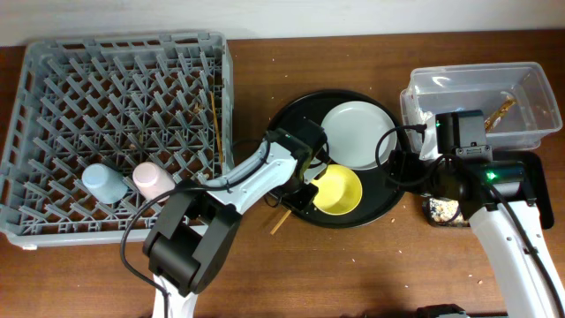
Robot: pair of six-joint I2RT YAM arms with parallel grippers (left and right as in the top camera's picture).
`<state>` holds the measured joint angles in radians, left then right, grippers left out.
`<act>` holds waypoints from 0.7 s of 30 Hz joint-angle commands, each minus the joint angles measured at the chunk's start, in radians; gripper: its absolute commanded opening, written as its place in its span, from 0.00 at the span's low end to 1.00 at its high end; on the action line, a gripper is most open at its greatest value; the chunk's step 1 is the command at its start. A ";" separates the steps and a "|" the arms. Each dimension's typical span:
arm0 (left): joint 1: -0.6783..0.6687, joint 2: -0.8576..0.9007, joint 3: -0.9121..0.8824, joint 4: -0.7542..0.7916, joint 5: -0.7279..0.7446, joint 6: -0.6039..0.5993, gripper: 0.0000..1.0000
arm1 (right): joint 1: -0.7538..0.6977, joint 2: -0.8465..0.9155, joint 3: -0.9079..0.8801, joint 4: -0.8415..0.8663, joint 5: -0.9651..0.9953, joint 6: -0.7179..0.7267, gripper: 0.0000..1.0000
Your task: Sort waste into correct bins and load items into the dishwasher rack
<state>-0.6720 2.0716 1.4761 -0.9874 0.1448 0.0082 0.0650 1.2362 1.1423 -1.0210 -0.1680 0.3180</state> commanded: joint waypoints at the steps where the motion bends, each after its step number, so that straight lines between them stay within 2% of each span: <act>1: 0.041 -0.027 0.034 -0.089 -0.011 -0.039 0.00 | -0.006 0.000 0.002 0.000 -0.005 0.002 0.78; 3: 0.080 -0.063 0.121 -0.167 -0.011 -0.043 0.00 | -0.006 0.000 0.002 0.000 -0.005 0.002 0.78; 6: 0.230 -0.164 0.296 -0.266 -0.045 -0.104 0.00 | -0.006 0.000 0.002 0.000 -0.005 0.002 0.78; 8: 0.318 -0.190 0.313 -0.242 -0.132 -0.192 0.00 | -0.006 0.000 0.002 0.000 -0.005 0.002 0.78; 9: 0.387 -0.185 0.303 -0.200 -0.243 -0.286 0.00 | -0.006 0.000 0.002 0.001 -0.006 0.002 0.81; 12: 0.435 -0.131 0.245 -0.066 -0.289 -0.302 0.02 | -0.006 0.000 0.002 0.004 -0.005 0.002 0.82; 13: 0.435 -0.104 0.242 -0.055 -0.310 -0.299 0.07 | -0.006 0.000 0.002 0.004 -0.006 0.002 0.85; 15: 0.436 -0.047 0.242 -0.029 -0.350 -0.294 0.22 | -0.006 0.000 0.002 0.004 -0.005 0.002 0.99; 16: 0.435 -0.060 0.275 -0.064 -0.288 -0.245 0.51 | -0.006 0.000 0.002 0.004 -0.005 0.002 0.99; 17: 0.434 -0.089 0.337 -0.124 -0.226 -0.245 0.57 | -0.006 0.000 0.002 0.004 -0.005 0.002 0.98; 20: 0.393 -0.154 0.409 -0.174 0.162 -0.158 0.57 | -0.010 0.000 0.002 0.008 0.041 0.007 0.98; 21: 0.348 -0.156 0.407 -0.180 0.259 -0.119 0.57 | -0.042 0.000 0.002 0.007 0.092 0.071 0.98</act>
<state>-0.2497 1.9831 1.8530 -1.1580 0.0711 -0.2161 0.0647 1.2362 1.1423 -1.0157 -0.1589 0.3164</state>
